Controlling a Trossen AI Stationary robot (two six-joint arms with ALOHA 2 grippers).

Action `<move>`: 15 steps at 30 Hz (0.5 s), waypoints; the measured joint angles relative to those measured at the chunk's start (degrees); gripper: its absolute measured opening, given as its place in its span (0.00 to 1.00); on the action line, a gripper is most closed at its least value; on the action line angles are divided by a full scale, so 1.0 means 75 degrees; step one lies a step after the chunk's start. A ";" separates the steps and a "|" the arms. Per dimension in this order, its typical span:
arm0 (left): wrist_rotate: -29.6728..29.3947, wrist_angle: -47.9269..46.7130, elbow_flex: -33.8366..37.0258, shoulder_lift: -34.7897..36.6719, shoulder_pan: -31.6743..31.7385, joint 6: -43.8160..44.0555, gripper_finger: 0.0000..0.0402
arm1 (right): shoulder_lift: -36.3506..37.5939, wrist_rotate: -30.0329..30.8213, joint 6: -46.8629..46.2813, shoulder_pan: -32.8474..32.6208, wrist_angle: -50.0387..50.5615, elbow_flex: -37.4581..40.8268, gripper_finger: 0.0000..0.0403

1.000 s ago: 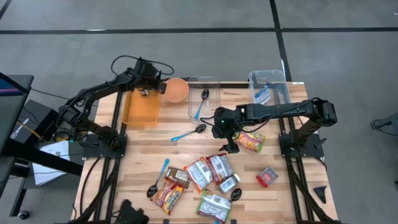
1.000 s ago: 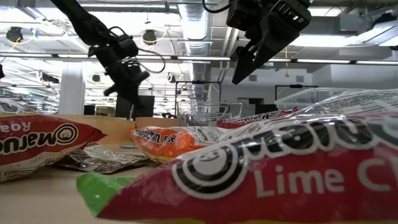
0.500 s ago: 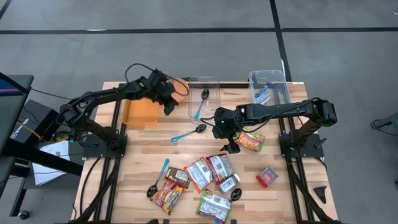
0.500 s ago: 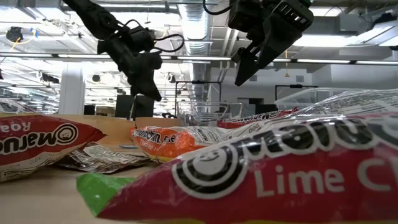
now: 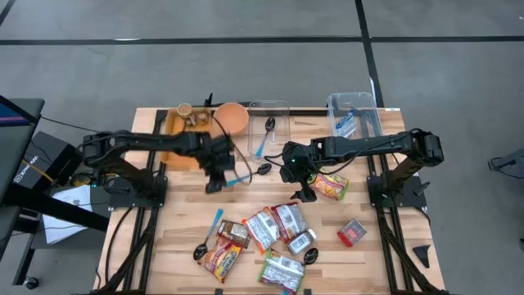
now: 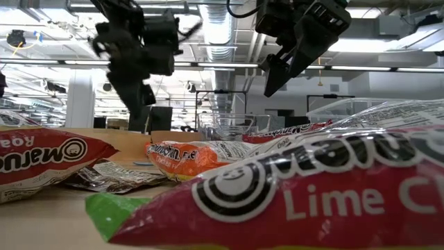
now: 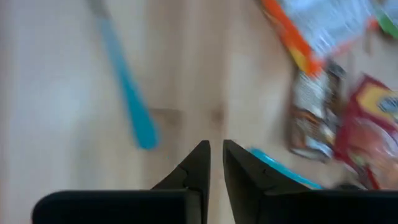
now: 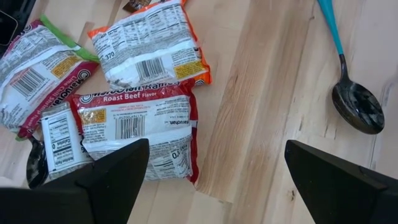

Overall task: Pick & Place Food Item
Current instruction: Put the blue spoon into the transparent bin

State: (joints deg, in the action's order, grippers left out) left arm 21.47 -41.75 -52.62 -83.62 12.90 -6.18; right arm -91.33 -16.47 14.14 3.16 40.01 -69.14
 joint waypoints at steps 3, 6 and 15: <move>0.0003 0.0080 0.0003 0.0001 -0.0889 0.0117 0.11 | 0.0000 0.0000 -0.0031 0.0000 0.0000 0.0000 0.92; -0.0006 0.0473 0.0000 0.0001 -0.1697 0.0286 0.13 | 0.0000 0.0000 -0.0034 -0.0001 0.0000 0.0000 0.92; -0.0885 0.1884 0.0000 0.0001 -0.3258 0.0890 0.22 | 0.0000 0.0000 -0.0034 0.0000 0.0000 0.0000 0.92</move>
State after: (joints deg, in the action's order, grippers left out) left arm 14.84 -27.62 -52.62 -83.61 -11.54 0.49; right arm -91.33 -16.47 13.89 3.16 40.01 -69.14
